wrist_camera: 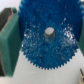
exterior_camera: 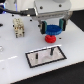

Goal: Insert the blue gear onto the right peg, followed by the red gear

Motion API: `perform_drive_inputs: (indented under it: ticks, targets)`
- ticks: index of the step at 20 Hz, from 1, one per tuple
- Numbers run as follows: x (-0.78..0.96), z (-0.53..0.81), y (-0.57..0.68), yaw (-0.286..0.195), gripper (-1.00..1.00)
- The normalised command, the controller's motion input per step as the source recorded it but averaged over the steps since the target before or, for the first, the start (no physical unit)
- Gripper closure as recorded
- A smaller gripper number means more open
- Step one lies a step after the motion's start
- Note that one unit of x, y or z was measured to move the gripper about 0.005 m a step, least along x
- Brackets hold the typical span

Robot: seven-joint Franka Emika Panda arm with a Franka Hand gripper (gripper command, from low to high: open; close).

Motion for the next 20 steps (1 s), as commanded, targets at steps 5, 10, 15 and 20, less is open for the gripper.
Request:
perform_drive_inputs:
  ticks: [5, 10, 15, 20]
  targets:
    - [0.69, 0.02, -0.12, 0.000, 1.00]
    - [0.46, -0.03, -0.05, 0.000, 1.00]
    - [0.22, -0.11, -0.02, 0.000, 1.00]
    - [0.18, -0.18, -0.02, 0.000, 1.00]
